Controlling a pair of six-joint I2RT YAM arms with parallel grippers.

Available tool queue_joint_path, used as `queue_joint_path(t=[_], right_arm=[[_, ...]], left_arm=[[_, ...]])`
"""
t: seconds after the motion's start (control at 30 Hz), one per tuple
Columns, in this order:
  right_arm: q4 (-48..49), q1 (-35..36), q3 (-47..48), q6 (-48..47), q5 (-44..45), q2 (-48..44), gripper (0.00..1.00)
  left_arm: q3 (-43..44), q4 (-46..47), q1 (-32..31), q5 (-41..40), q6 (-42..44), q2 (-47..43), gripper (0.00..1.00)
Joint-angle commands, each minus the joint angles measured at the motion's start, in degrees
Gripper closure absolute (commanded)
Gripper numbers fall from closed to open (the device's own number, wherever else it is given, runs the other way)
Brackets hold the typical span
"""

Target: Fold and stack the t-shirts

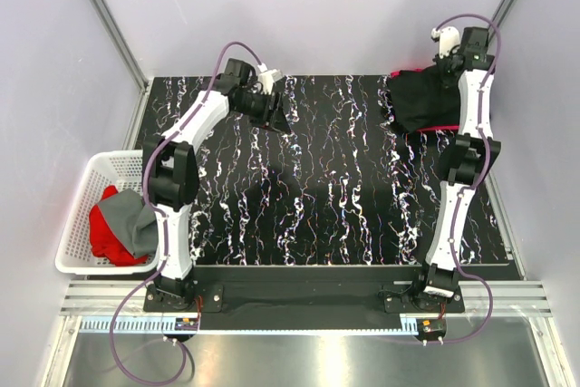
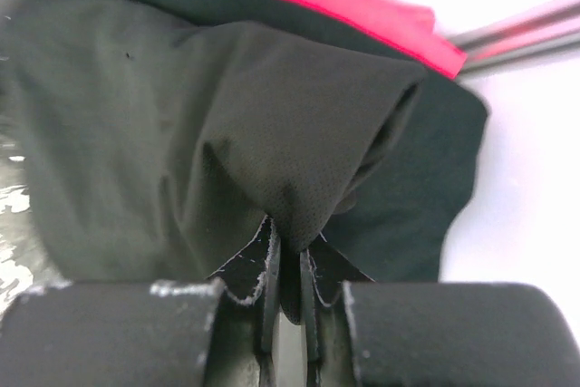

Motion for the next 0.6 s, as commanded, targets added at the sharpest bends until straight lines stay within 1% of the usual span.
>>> queue_joint_path(t=[0.0, 0.17, 0.27, 0.57], right_arm=[[3.5, -0.8, 2.4, 2.0, 3.7, 1.3, 1.00], [4.5, -2.9, 2.7, 3.6, 5.0, 2.8, 1.00], [4.6, -4.1, 2.8, 4.2, 5.4, 3.4, 1.00], [4.7, -5.4, 3.2, 5.3, 6.6, 4.7, 1.00]], left_arm=[[0.7, 0.5, -0.8, -1.7, 1.7, -1.6, 0.37], [0.6, 0.0, -1.6, -2.7, 1.6, -1.4, 0.36], [1.0, -0.2, -2.4, -3.3, 3.3, -1.0, 0.36], [2.4, -0.8, -4.2, -4.1, 3.9, -0.3, 0.36]])
